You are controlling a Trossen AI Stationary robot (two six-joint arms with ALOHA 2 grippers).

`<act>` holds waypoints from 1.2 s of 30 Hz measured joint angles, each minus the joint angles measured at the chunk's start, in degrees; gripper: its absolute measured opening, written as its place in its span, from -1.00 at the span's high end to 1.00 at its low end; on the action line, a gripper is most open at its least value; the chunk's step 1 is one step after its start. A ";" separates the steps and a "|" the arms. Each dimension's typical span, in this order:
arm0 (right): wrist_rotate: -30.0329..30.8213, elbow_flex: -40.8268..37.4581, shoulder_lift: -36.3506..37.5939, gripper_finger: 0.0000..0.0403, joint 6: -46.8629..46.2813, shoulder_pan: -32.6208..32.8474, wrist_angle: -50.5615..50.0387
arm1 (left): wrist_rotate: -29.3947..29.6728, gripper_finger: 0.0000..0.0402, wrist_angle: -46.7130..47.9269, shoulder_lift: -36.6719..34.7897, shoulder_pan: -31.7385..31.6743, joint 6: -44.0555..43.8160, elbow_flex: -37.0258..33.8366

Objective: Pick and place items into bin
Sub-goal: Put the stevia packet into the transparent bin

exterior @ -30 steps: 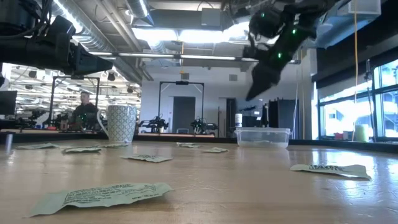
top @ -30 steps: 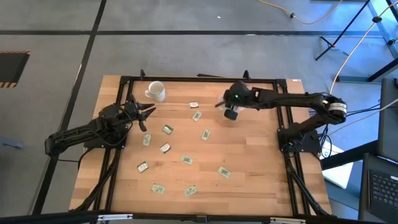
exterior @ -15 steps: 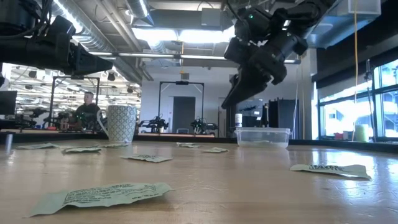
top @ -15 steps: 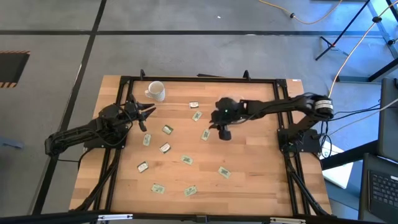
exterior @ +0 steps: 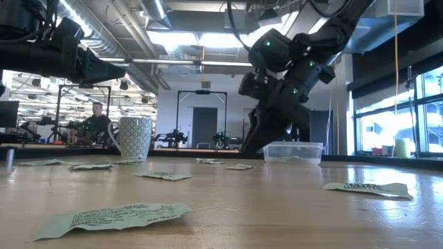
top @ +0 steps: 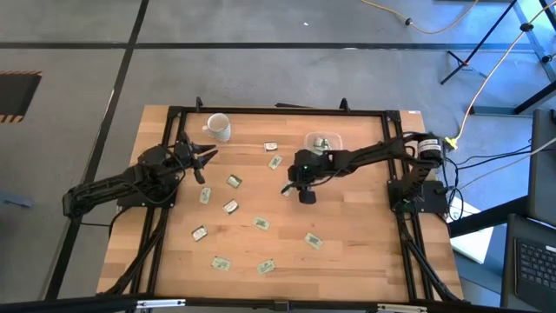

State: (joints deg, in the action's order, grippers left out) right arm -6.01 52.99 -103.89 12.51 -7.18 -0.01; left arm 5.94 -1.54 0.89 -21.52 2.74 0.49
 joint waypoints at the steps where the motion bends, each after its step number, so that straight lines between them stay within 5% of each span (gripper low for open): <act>1: 0.16 0.00 -0.14 0.37 -0.01 -0.02 -0.12 | 0.01 0.59 0.00 0.02 -0.01 0.00 0.00; 17: 1.40 0.20 -4.43 0.38 -0.45 0.06 0.97 | -0.01 0.59 0.00 -0.01 -0.01 0.00 -0.01; 28: 2.11 0.19 -4.35 0.71 -0.41 0.00 0.74 | -0.01 0.59 -0.01 0.00 -0.02 0.00 0.01; 36: 2.26 -0.26 -0.83 0.74 -0.60 0.02 -1.88 | -0.01 0.59 0.00 0.02 -0.02 0.00 0.01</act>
State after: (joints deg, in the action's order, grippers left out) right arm -3.75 52.73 -104.72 11.90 -7.16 -1.89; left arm 5.93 -1.54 0.91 -21.54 2.74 0.49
